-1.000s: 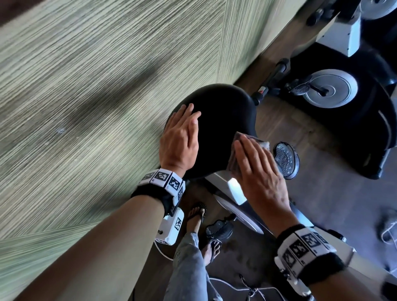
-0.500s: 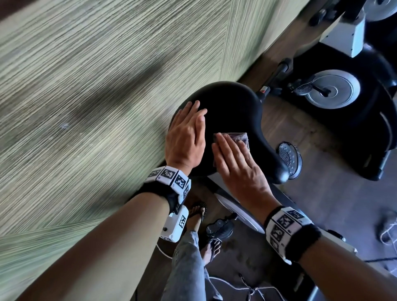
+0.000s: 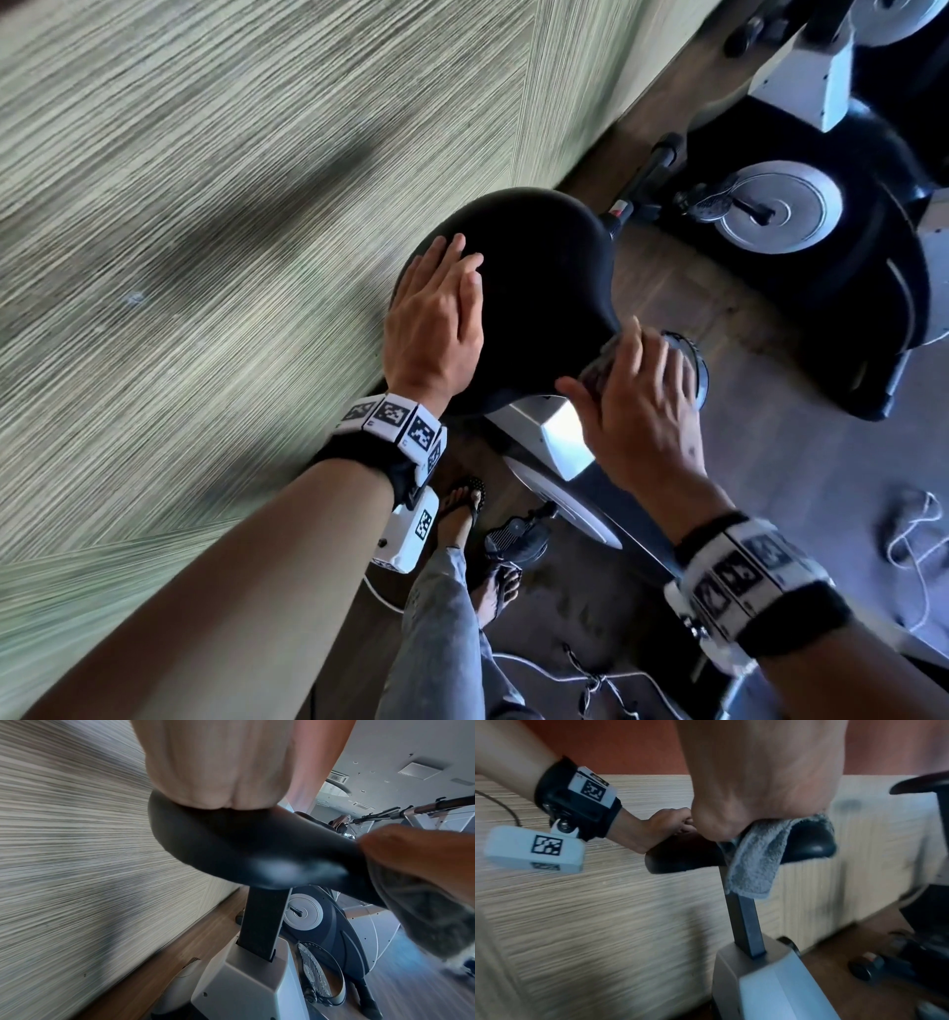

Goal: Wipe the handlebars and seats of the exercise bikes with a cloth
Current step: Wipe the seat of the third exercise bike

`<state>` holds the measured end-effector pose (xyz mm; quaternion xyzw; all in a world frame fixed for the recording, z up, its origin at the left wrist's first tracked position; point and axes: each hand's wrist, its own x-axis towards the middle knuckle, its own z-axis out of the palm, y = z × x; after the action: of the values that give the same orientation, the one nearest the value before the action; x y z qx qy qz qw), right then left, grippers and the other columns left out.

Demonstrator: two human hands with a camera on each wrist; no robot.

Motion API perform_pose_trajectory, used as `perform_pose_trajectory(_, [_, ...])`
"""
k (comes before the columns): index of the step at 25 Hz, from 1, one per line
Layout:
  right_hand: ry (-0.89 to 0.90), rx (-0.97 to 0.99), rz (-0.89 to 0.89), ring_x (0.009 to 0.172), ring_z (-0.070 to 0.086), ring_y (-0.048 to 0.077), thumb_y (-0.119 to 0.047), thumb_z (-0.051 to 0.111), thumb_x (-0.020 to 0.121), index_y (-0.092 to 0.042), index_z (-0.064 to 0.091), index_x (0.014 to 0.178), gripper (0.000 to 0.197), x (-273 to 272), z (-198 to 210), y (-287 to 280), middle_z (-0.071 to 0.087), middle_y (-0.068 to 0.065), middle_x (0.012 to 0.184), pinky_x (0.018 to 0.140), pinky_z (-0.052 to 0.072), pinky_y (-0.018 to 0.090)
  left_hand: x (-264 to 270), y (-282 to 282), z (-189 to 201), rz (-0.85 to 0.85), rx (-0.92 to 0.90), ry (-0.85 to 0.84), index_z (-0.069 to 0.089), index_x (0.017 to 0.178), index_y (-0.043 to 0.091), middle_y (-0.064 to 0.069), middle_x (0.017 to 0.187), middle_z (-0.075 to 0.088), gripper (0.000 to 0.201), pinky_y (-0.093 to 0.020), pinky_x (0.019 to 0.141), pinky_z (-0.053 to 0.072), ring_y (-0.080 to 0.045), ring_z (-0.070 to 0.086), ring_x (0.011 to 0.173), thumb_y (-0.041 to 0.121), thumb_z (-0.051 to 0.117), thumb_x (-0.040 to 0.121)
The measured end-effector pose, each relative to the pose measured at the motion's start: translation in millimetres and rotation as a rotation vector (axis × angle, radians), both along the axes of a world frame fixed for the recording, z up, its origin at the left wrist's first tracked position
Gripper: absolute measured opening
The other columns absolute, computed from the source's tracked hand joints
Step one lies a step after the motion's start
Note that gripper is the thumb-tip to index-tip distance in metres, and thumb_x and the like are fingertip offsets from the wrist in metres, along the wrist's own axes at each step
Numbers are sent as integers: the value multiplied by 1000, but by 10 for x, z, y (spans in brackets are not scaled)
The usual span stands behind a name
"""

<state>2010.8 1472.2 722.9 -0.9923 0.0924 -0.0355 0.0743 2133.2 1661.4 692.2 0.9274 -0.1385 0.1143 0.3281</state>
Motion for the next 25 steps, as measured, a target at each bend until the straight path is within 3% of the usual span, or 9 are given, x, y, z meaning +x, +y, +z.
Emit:
perform_pose_trajectory(2, [46,121,-65,122,51,44,-63,29,102,8,33,150,86,383,37,114,49,28,136,105,41,53,-10,-4,5,-5,0,-11,62,137,11,-7,151,53,58,-39,123,28,-18,37,149,34,17,109])
perform_pose_trajectory(5, [89,183,-122,132,46,42,-54,28,105,4,25,154,76,643,26,197,44,26,144,108,39,50,-4,23,-9,-15,-17,-1,61,138,11,-6,152,53,56,-39,122,29,-16,37,149,32,18,109])
perform_pose_trajectory(7, [87,159,-127,125,51,42,-51,29,104,3,30,150,71,452,71,132,50,26,136,101,47,52,-2,34,-23,-30,-25,-8,61,138,11,-6,152,53,56,-40,122,29,-16,37,149,32,18,109])
perform_pose_trajectory(10, [53,121,-138,105,59,43,-43,34,103,0,43,133,54,26,94,26,58,26,114,84,53,53,7,14,-3,-13,-21,14,62,138,12,-4,152,52,58,-39,123,28,-16,36,149,33,16,109])
perform_pose_trajectory(13, [54,253,-245,95,62,44,-37,33,104,-3,52,110,39,252,80,-15,63,24,102,79,51,50,-13,-1,23,2,-12,22,62,138,13,-4,153,52,57,-39,124,26,-16,36,149,33,18,109])
perform_pose_trajectory(16, [171,363,-261,103,60,44,-36,20,107,-4,53,109,47,642,70,-86,60,22,106,84,45,50,-21,-11,39,4,-9,39,61,139,13,-3,153,51,56,-40,123,27,-15,35,150,32,18,108])
perform_pose_trajectory(19, [93,306,-180,98,62,41,-45,17,103,-7,53,111,53,414,38,-161,58,16,101,73,44,44,-21,-8,43,-1,-16,10,62,138,12,-4,152,53,53,-42,121,31,-17,37,148,30,21,109])
perform_pose_trajectory(22, [-124,304,-181,102,58,40,-40,32,102,-7,53,120,43,-128,-110,-177,60,17,111,78,50,46,-11,-1,11,3,-15,-10,63,136,12,-5,150,54,55,-42,120,33,-18,39,148,32,19,110])
perform_pose_trajectory(25, [-261,260,-96,120,50,42,-33,41,105,6,40,144,55,-412,-347,-177,48,26,134,103,45,56,-8,-24,1,16,-6,-37,64,135,12,-5,149,56,62,-42,120,33,-18,41,147,37,13,110])
